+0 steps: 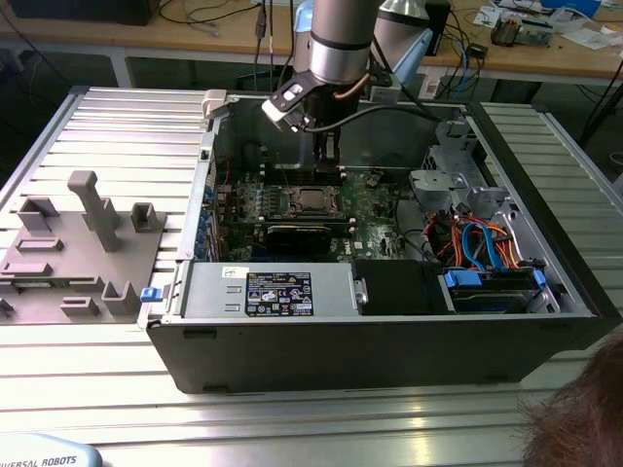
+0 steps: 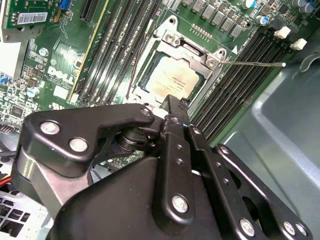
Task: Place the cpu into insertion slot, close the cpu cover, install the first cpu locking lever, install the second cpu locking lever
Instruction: 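Close the cpu cover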
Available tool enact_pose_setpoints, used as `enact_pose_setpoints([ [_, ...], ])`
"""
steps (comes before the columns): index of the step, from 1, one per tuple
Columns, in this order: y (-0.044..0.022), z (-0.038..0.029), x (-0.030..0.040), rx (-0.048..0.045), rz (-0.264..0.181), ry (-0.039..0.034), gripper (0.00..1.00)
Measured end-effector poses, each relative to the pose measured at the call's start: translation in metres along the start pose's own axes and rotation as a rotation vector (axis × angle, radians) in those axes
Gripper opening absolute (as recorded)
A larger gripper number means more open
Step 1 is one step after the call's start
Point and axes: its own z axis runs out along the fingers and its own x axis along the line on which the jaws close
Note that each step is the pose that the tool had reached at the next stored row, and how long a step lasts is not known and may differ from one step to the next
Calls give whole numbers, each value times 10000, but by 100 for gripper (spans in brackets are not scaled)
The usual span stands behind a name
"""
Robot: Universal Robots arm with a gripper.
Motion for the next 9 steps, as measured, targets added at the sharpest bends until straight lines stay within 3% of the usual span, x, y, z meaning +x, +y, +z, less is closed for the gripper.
enact_pose_setpoints([
  [9, -1, -32, 0, 0, 0, 0, 11],
])
